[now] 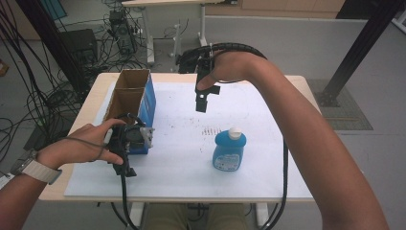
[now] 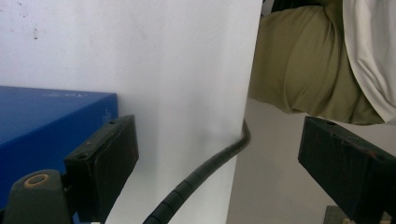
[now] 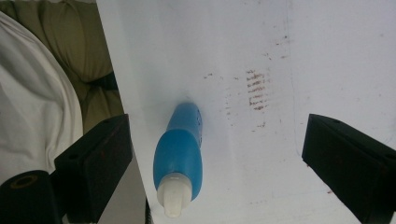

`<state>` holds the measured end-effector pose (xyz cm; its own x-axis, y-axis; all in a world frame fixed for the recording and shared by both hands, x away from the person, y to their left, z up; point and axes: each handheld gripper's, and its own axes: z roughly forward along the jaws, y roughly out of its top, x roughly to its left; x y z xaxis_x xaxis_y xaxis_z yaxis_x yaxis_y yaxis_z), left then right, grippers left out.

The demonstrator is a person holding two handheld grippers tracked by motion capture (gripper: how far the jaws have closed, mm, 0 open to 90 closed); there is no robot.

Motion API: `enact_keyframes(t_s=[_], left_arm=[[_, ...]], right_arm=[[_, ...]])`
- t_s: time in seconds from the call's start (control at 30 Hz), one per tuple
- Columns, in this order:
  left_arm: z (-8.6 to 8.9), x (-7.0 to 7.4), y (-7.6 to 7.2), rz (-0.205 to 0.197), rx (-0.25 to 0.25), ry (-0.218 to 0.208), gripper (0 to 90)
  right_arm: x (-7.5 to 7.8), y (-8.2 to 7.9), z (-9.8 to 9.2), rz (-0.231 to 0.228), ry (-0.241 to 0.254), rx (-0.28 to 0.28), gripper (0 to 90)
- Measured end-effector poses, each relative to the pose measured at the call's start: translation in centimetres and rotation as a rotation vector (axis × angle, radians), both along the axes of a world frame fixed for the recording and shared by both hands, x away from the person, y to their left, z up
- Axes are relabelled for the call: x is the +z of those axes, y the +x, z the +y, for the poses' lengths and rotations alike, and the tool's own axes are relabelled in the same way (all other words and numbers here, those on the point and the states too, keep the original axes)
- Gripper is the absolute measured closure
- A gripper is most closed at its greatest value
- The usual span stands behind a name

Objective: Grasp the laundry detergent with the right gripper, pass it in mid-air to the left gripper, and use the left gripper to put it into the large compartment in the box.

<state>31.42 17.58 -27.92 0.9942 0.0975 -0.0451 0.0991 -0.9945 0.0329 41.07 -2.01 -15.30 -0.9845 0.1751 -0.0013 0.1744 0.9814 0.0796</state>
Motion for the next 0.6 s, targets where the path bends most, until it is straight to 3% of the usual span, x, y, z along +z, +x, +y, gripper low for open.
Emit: enact_keyframes(t_s=[0.6], left_arm=[[-0.35, -0.03, 0.32, -0.002, -0.006, 0.000, 12.6]], right_arm=[[0.50, -0.07, -0.93, -0.013, 0.006, -0.002, 8.4]])
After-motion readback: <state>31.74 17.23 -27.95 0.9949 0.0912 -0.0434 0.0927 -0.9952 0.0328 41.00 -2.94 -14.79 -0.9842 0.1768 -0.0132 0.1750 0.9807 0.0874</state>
